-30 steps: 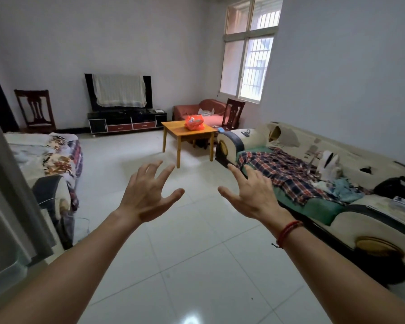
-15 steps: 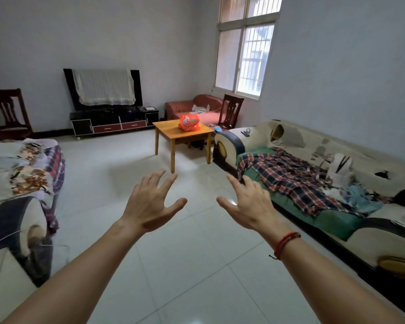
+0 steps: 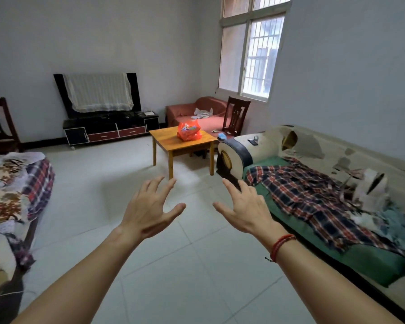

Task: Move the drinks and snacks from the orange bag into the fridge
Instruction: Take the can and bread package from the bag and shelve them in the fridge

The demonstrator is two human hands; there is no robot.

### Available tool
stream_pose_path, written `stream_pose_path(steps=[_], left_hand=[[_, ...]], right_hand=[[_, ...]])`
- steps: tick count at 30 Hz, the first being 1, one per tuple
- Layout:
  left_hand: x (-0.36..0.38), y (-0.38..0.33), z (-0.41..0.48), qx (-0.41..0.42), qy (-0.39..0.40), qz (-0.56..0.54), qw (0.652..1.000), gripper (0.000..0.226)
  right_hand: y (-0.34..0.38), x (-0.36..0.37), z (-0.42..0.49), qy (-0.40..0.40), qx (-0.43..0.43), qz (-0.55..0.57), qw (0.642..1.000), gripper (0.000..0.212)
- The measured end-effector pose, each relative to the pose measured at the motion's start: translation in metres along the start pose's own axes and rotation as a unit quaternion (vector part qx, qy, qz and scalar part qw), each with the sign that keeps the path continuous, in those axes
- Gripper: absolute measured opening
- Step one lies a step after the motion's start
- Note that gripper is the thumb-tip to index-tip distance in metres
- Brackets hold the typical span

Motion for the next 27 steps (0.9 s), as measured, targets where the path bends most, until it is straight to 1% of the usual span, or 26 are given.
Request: stream_pose_path(steps=[6, 10, 16, 19, 22, 27], left_hand=[[0.023, 0.026, 0.107, -0.006, -0.008, 0.007, 1.000, 0.085], [0.052, 0.053, 0.167, -0.010, -0.003, 0.012, 1.000, 0.084], [0.109, 0.107, 0.255, -0.018, 0.007, 0.025, 0.999, 0.084], [0.137, 0.145, 0.308, -0.021, 0.002, 0.019, 1.000, 0.082], [0.165, 0.181, 0.364, -0.023, 0.016, 0.014, 1.000, 0.083], [0.189, 0.221, 0.456, -0.019, 0.016, -0.008, 1.000, 0.083]], right_hand=[[-0.018, 0.011, 0.114, 0.013, -0.012, 0.001, 1.000, 0.077], [-0.026, 0.018, 0.188, 0.000, -0.017, -0.005, 1.000, 0.076], [-0.031, 0.058, 0.296, 0.015, -0.015, -0.015, 1.000, 0.075], [-0.026, 0.077, 0.360, 0.018, -0.014, -0.021, 1.000, 0.075], [-0.022, 0.096, 0.422, 0.031, -0.007, -0.027, 0.999, 0.075], [-0.021, 0.102, 0.522, 0.028, 0.001, -0.035, 0.999, 0.075]])
Point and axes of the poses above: each hand's wrist, its own z-axis towards the middle knuckle, its own x-axis out of the palm, y = z × x, the point moved 10 cm from there along z, towards the middle knuckle, and after that the axes turned 4 degrees about x, right-handed, at the moved point
